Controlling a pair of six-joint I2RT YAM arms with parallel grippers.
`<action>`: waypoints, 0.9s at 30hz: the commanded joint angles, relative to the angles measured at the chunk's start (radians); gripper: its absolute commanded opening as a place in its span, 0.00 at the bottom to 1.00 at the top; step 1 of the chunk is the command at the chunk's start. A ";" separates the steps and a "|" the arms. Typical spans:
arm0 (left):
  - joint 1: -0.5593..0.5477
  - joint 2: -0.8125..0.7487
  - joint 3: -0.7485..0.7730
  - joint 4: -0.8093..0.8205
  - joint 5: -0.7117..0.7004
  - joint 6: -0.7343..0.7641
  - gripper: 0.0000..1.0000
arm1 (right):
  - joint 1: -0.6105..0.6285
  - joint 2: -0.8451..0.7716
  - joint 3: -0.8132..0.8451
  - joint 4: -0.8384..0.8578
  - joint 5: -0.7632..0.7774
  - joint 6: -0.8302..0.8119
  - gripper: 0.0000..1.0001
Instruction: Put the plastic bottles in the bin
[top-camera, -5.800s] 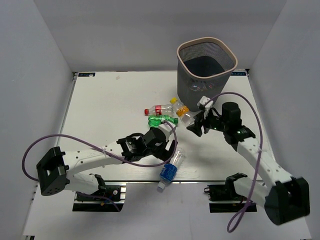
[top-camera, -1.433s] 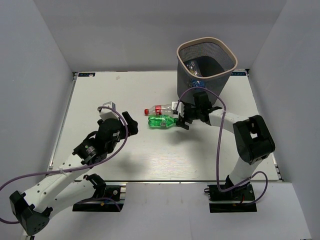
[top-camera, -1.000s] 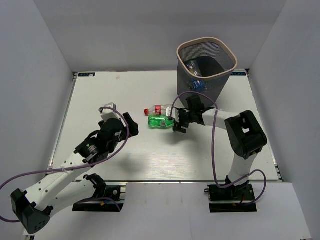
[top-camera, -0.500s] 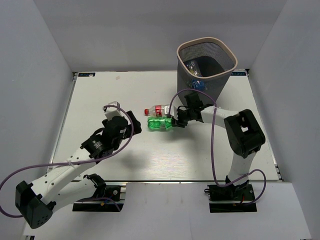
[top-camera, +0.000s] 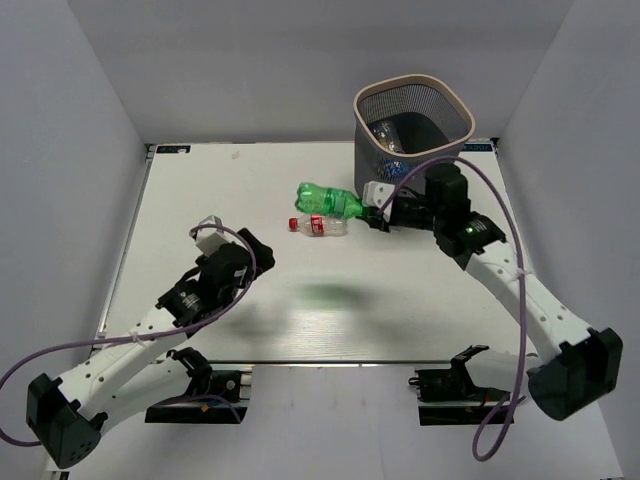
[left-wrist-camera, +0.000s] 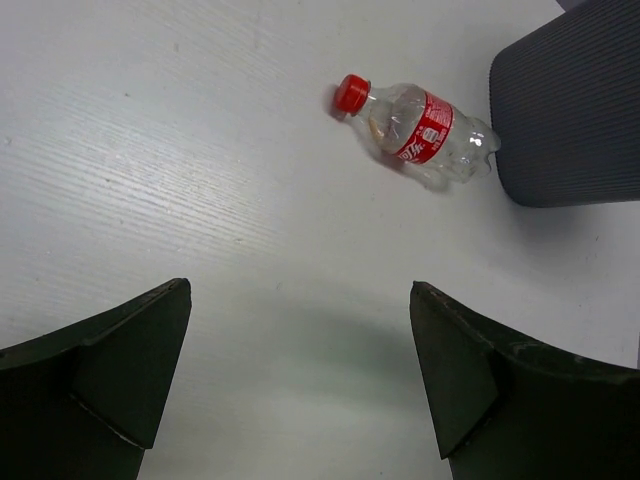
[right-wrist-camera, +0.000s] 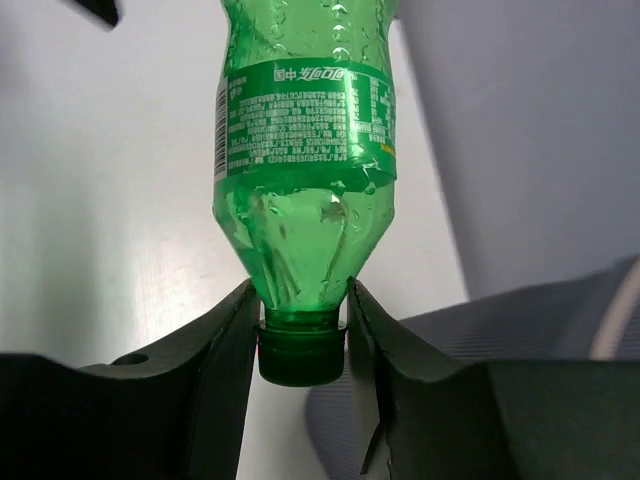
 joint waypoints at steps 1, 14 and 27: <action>0.004 -0.024 -0.030 0.009 0.031 -0.116 1.00 | -0.005 -0.041 0.051 0.138 0.126 0.182 0.00; 0.004 0.459 0.244 0.230 0.143 -0.268 1.00 | -0.129 0.132 0.374 0.195 0.493 0.346 0.00; 0.022 0.838 0.732 0.050 0.374 0.874 1.00 | -0.291 0.212 0.579 -0.087 0.282 0.461 0.83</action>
